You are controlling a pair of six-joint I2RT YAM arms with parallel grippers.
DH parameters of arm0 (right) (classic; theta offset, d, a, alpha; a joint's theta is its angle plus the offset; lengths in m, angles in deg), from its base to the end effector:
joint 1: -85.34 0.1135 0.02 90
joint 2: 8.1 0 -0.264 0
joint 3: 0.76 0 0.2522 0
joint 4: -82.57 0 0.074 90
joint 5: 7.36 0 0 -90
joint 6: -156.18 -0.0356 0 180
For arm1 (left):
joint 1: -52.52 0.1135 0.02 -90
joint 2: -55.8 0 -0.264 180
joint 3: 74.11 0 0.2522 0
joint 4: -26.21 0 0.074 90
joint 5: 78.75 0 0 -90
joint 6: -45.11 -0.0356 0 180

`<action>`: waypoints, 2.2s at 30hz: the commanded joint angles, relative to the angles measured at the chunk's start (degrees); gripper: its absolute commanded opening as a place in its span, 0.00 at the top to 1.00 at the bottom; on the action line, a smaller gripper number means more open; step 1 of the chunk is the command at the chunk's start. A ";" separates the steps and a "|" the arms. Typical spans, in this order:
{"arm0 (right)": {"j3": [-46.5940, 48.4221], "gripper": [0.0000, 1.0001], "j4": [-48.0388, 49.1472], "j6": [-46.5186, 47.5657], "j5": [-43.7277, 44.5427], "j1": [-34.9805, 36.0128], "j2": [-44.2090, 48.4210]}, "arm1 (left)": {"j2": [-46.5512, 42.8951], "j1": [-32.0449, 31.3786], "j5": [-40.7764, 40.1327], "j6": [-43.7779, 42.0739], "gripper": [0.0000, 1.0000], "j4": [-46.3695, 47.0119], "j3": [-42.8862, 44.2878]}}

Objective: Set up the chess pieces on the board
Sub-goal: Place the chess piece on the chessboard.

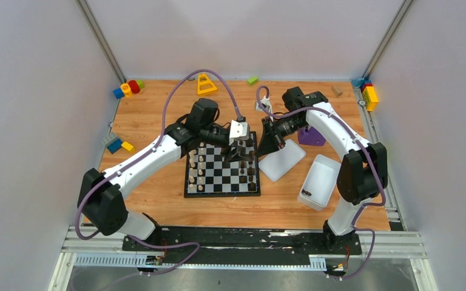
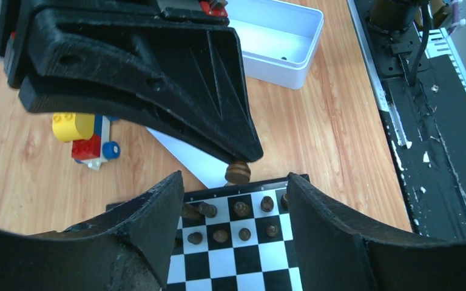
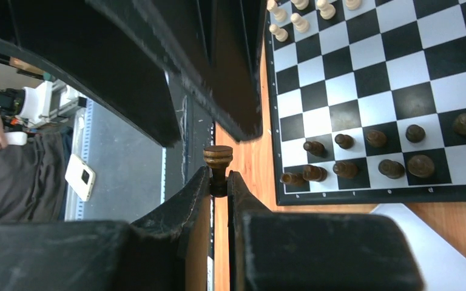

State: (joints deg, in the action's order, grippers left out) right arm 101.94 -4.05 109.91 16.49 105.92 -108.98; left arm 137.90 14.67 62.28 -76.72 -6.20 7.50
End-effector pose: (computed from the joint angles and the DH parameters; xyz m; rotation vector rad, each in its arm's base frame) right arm 0.2974 0.1465 0.2927 -1.3427 2.0020 1.5154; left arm 0.2332 -0.2163 0.3205 1.5652 1.3417 -1.0081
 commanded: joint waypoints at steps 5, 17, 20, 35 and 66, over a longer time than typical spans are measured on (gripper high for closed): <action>1.97 1.00 -0.68 0.05 -8.14 0.26 -0.23 | 1.74 -3.14 -1.37 -6.67 0.39 0.56 3.63; 1.76 1.00 -0.74 -0.37 -7.96 0.25 -0.70 | 1.20 -3.55 -3.65 -8.96 0.56 -1.29 2.64; 1.84 1.00 -0.71 -0.48 -7.99 0.23 -0.98 | 1.26 -3.56 -3.69 -8.44 0.63 -0.58 2.68; 0.83 0.62 16.67 -20.92 -4.22 -6.05 5.21 | -1.98 -2.41 -11.54 6.38 1.00 10.03 -1.39; -7.52 0.79 42.29 -46.36 -10.55 -6.48 4.02 | 2.53 -0.19 -17.07 31.38 1.00 30.35 -5.92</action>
State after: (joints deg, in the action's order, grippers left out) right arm 93.97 35.75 64.58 9.67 99.10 -104.72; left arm 140.48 14.41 44.88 -46.01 21.82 2.15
